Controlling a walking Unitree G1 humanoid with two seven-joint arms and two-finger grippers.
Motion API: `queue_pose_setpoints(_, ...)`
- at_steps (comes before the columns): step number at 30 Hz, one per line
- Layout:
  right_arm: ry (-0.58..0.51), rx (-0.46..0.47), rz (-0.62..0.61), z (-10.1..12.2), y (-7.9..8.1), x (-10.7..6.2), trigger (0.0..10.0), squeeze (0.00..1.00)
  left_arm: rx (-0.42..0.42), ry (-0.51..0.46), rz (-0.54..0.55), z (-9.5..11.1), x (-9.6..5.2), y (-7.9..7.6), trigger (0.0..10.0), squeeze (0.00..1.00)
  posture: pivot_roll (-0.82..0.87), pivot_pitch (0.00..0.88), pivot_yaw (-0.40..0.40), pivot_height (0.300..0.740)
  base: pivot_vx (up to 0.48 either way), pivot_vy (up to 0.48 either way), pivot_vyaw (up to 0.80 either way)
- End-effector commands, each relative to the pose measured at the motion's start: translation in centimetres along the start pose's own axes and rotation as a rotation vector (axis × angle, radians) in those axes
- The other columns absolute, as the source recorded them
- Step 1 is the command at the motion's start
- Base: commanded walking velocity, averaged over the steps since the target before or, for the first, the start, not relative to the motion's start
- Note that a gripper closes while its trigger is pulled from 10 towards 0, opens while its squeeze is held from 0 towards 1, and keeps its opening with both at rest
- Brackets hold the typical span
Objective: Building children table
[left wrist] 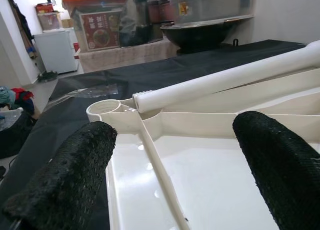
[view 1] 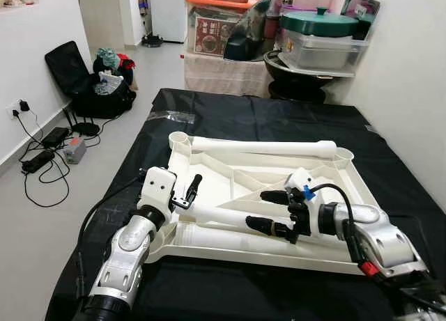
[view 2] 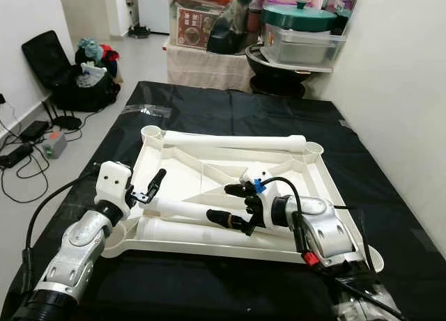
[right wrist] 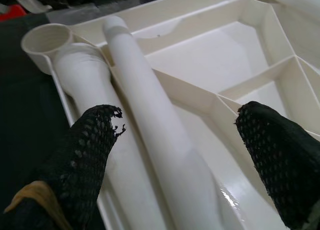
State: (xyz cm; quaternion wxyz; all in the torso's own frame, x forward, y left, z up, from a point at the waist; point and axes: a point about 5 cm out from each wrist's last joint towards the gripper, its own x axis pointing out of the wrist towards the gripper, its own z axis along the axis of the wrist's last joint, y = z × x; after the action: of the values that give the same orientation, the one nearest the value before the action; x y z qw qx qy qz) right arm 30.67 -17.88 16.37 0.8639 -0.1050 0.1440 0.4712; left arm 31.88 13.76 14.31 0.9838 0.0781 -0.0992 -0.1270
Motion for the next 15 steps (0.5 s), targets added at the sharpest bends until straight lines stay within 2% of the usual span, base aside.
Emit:
queue_pose_setpoints(1, -0.011, -0.004, -0.004, 0.2, 0.3, -0.2, 0.0, 0.0, 0.003, 0.003, -0.019, -0.2, 0.1, -0.5, 10.0, 0.0, 0.03, 0.0, -0.087, 0.74, 0.0, 0.0, 0.0)
queue_pose_setpoints(5, -0.011, -0.027, -0.037, 0.5, 0.1, -0.2, 0.0, 0.0, 0.003, 0.005, -0.021, -0.3, 0.1, -0.5, 10.0, 0.0, 0.03, 0.0, -0.084, 0.74, 0.0, 0.0, 0.0)
queue_pose_setpoints(6, -0.008, -0.031, -0.048, 0.6, 0.0, -0.1, 10.0, 0.0, 0.003, 0.005, -0.024, -0.3, 0.1, -0.6, 10.0, 0.0, 0.03, 0.0, -0.082, 0.74, 0.0, 0.0, 0.0)
queue_pose_setpoints(8, -0.017, -0.032, -0.062, 0.7, -0.1, -0.1, 10.0, 0.0, 0.003, 0.005, -0.026, -0.3, 0.2, -0.6, 10.0, 0.0, 0.03, 0.0, -0.081, 0.74, 0.0, 0.0, 0.0)
queue_pose_setpoints(9, -0.078, -0.018, -0.075, 1.3, -0.2, -0.2, 4.4, 0.0, 0.003, 0.005, -0.029, -0.3, 0.2, -0.7, 10.0, 0.0, 0.03, 0.0, -0.082, 0.74, 0.0, 0.0, 0.0)
queue_pose_setpoints(12, -0.153, 0.001, -0.078, 1.9, -0.2, -0.5, 4.4, 0.0, 0.004, 0.003, -0.031, -0.3, 0.2, -0.7, 10.0, 0.0, 0.03, 0.0, -0.082, 0.74, 0.0, 0.0, 0.0)
queue_pose_setpoints(13, -0.155, -0.01, -0.099, 2.1, -0.2, -0.5, 0.0, 0.0, 0.005, 0.003, -0.03, -0.2, 0.2, -0.6, 10.0, 0.0, 0.03, 0.0, -0.079, 0.74, 0.0, 0.0, 0.0)
queue_pose_setpoints(15, -0.155, -0.01, -0.099, 2.1, -0.2, -0.5, 0.0, 0.0, 0.005, 0.003, -0.03, -0.2, 0.2, -0.6, 10.0, 0.0, 0.03, 0.0, -0.079, 0.74, 0.0, 0.0, 0.0)
